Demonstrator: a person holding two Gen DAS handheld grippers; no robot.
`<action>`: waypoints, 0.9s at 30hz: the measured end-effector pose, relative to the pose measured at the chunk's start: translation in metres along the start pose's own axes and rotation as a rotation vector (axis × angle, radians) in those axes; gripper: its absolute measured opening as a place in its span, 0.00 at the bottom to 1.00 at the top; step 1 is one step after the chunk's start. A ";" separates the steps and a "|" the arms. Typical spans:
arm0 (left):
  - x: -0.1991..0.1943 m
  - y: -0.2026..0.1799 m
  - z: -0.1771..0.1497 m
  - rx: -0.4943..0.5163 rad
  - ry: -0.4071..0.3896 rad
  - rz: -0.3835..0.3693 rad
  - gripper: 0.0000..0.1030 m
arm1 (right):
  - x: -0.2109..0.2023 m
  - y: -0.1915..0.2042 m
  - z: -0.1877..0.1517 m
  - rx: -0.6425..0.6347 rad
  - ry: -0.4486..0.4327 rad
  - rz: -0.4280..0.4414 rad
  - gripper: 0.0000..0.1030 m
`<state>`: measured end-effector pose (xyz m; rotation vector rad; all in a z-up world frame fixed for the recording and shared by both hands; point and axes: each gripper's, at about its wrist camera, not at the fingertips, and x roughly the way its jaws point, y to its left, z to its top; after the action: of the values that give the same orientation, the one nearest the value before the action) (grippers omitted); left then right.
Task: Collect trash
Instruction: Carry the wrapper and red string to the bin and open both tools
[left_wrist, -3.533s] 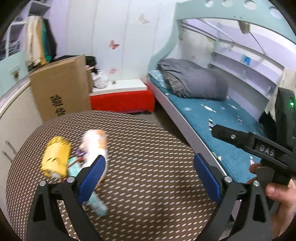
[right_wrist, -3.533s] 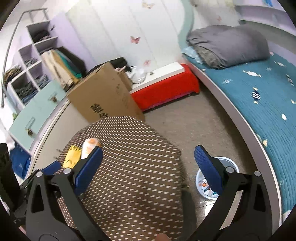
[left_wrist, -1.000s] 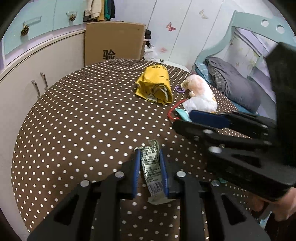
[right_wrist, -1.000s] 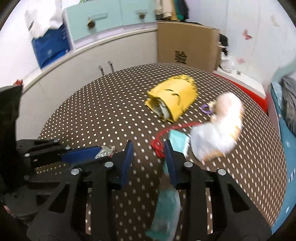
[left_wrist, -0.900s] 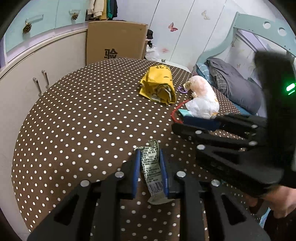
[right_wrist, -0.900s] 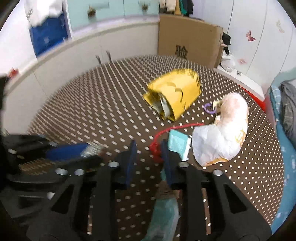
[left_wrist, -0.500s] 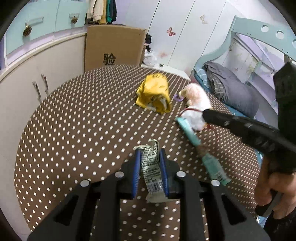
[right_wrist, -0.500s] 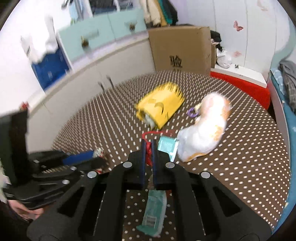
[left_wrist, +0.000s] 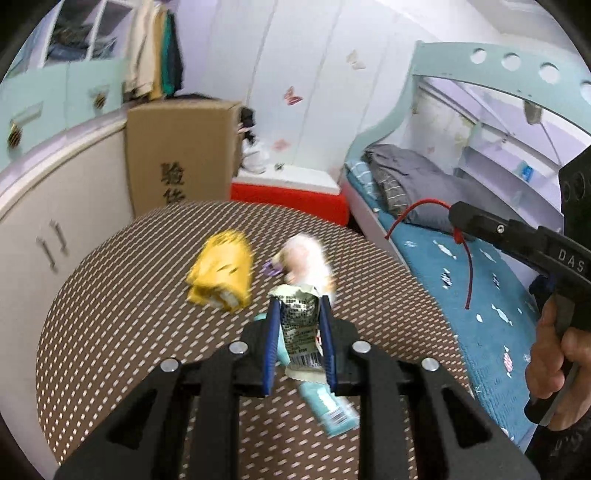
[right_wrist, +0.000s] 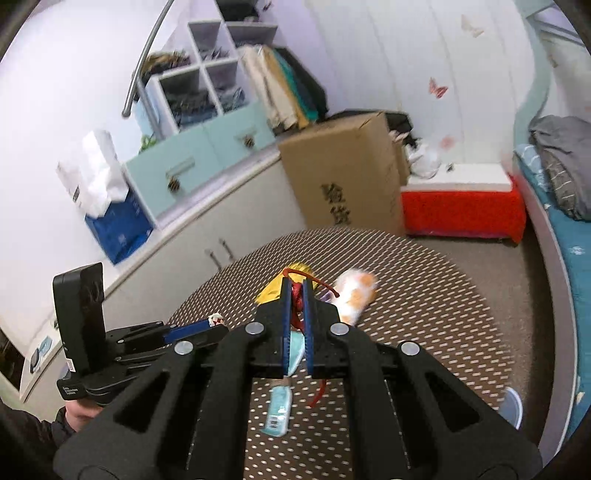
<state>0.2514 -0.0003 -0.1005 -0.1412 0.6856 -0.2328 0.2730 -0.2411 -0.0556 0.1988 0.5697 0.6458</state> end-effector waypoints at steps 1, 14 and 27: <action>0.001 -0.007 0.003 0.010 -0.003 -0.009 0.20 | -0.009 -0.007 0.002 0.010 -0.015 -0.010 0.06; 0.053 -0.138 0.038 0.152 0.015 -0.180 0.20 | -0.099 -0.137 -0.007 0.210 -0.116 -0.202 0.06; 0.157 -0.239 0.029 0.238 0.179 -0.288 0.20 | -0.051 -0.306 -0.114 0.544 0.070 -0.349 0.06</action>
<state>0.3483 -0.2699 -0.1247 0.0100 0.8089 -0.6059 0.3325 -0.5132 -0.2333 0.5733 0.8195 0.1475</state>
